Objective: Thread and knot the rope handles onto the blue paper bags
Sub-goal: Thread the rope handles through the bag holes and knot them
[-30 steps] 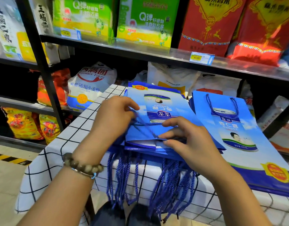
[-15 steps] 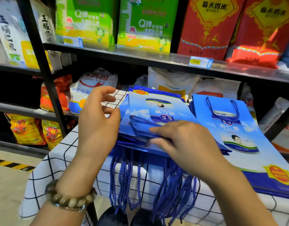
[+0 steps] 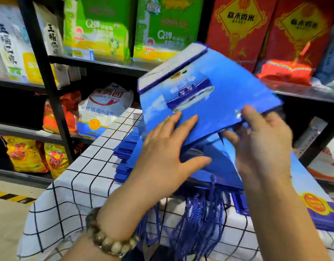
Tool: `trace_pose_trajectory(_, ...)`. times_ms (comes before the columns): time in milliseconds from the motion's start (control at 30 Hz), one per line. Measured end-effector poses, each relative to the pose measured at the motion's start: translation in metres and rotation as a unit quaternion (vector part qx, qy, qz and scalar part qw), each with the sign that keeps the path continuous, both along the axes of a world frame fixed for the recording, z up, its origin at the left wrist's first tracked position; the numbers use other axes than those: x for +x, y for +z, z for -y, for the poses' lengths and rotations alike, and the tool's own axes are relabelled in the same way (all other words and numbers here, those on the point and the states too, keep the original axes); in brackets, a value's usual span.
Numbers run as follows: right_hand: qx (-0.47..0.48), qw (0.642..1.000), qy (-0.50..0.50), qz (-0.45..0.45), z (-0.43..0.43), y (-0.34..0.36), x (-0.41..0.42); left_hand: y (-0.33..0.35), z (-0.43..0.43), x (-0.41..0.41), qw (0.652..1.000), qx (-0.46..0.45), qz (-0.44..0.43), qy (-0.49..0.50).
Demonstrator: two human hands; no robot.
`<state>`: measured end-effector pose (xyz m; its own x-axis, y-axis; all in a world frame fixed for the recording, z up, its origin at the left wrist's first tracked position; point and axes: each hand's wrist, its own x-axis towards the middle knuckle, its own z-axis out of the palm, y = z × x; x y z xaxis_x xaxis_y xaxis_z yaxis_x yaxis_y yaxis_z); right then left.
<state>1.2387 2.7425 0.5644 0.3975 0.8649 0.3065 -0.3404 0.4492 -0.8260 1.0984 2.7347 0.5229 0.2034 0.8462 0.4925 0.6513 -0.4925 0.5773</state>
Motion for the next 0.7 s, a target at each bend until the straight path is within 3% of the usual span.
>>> trace_pose_trajectory(100,-0.082,0.996,0.024,0.032,0.004,-0.027,0.005,-0.009,-0.01,-0.015,0.993,-0.018,-0.114,0.006)
trace_pose_trajectory(200,-0.177,0.978,0.041,0.106,0.011,-0.041,0.02,-0.021,-0.011,-0.02,0.984,-0.096,-0.147,-0.027)
trace_pose_trajectory(267,-0.249,0.944,0.05,0.209,0.015,-0.042,0.038,-0.025,-0.011,-0.022,0.983,-0.097,-0.154,-0.022)
trace_pose_trajectory(333,-0.284,0.884,-0.001,0.372,0.019,-0.036,0.058,-0.026,-0.012,-0.024,0.984,-0.098,-0.151,-0.015)
trace_pose_trajectory(433,-0.194,0.782,-0.125,0.578,0.022,-0.028,0.064,-0.022,-0.012,-0.022,0.977,-0.104,-0.185,-0.005)
trace_pose_trajectory(500,-0.104,0.737,-0.081,0.663,0.018,-0.029,0.048,-0.017,-0.012,-0.018,0.971,-0.099,-0.218,0.002)
trace_pose_trajectory(567,-0.067,0.676,0.026,0.733,0.009,-0.043,0.031,-0.012,-0.008,-0.016,0.965,-0.087,-0.248,0.017)
trace_pose_trajectory(633,-0.067,0.651,0.084,0.751,0.002,-0.054,0.018,-0.009,-0.003,-0.022,0.958,-0.075,-0.272,0.053)
trace_pose_trajectory(700,-0.073,0.658,0.089,0.744,-0.001,-0.059,0.013,-0.008,0.005,-0.032,0.944,-0.053,-0.305,0.113)
